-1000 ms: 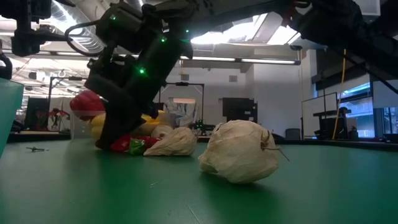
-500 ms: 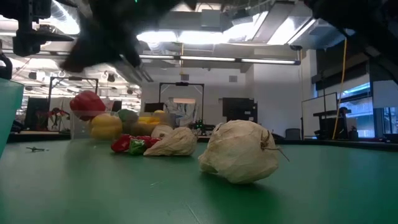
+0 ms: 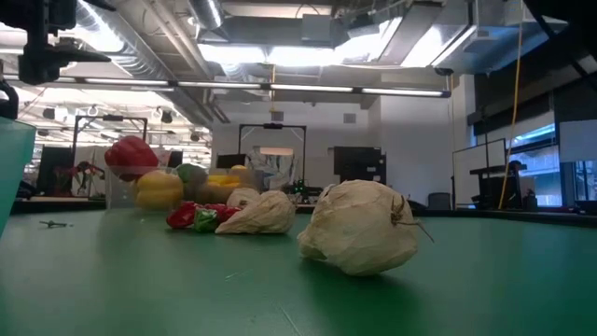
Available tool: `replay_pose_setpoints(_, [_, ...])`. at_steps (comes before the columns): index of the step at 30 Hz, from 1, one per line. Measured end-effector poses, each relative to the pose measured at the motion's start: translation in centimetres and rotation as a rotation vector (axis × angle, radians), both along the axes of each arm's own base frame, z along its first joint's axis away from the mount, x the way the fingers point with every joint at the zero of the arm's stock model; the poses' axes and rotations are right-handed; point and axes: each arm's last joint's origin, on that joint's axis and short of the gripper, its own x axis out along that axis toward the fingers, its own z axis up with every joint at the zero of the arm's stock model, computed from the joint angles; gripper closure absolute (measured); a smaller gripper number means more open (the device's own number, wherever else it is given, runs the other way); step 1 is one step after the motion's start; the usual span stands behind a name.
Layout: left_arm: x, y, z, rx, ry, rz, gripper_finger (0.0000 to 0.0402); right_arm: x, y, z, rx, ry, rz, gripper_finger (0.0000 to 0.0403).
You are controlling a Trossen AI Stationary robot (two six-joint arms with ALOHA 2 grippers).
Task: Sort produce into baskets
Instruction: Put the red chili pepper into the green bin
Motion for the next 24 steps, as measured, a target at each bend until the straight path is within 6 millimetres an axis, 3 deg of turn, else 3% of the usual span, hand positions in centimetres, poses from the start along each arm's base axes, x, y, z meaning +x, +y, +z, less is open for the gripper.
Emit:
replay_pose_setpoints(4, [0.0,0.0,0.0,-0.003,-0.001,0.001,0.0095,0.4,-0.4,-0.7,0.012,0.014,-0.006,0.0347])
replay_pose_setpoints(14, [0.0,0.0,0.0,-0.008,-0.002,0.002,0.0095,1.5,0.1,-5.6,0.064,0.104,0.019,0.034])
replay_pose_setpoints(24, [0.0,0.0,0.0,-0.007,-0.002,0.002,0.0095,1.8,-0.5,-6.4,0.07,0.131,-0.007,0.0221])
